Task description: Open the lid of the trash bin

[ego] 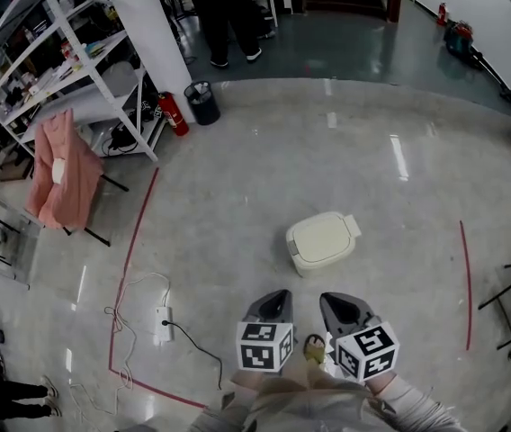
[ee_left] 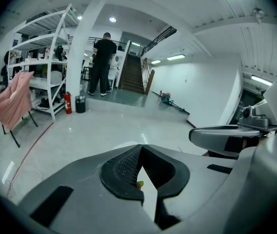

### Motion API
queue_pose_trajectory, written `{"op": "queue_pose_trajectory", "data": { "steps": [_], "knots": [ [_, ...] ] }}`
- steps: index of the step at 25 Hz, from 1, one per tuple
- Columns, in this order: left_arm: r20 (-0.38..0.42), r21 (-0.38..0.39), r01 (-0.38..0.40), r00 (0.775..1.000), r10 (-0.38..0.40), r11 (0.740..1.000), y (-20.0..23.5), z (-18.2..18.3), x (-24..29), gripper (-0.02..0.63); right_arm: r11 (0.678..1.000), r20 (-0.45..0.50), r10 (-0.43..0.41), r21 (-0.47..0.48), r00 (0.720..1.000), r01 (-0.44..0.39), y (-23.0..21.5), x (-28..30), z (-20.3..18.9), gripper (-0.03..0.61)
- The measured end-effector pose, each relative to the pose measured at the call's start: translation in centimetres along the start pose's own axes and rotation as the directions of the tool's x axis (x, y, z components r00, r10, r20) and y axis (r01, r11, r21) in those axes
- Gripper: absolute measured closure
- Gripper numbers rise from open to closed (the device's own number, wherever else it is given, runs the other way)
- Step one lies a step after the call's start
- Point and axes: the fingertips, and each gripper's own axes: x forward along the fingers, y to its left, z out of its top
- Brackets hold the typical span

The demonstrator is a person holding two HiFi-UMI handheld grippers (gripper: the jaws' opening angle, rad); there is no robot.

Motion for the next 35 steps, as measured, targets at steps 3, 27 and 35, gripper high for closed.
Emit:
{"op": "queue_pose_trajectory", "data": {
  "steps": [3, 27, 35],
  "knots": [
    [-0.029, -0.001, -0.008, 1.0, 0.008, 1.0, 0.9, -0.4, 2.0, 0.609, 1.0, -0.026, -0.007, 0.027, 1.0, 0.008, -1.4, 1.8, -0.7, 0.575],
    [-0.236, 0.013, 0.025, 0.971, -0.021, 1.0, 11.1, -8.1, 26.8, 0.609, 0.961, -0.199, -0.168, 0.186, 0.966, 0.205, -12.1, 16.9, -11.5, 0.575],
    [-0.312, -0.002, -0.004, 0.95, 0.003, 1.0, 15.3, -15.1, 35.1, 0.61, 0.957, -0.254, -0.146, 0.209, 0.956, 0.202, -13.0, 20.0, -16.8, 0.576]
  ]
}}
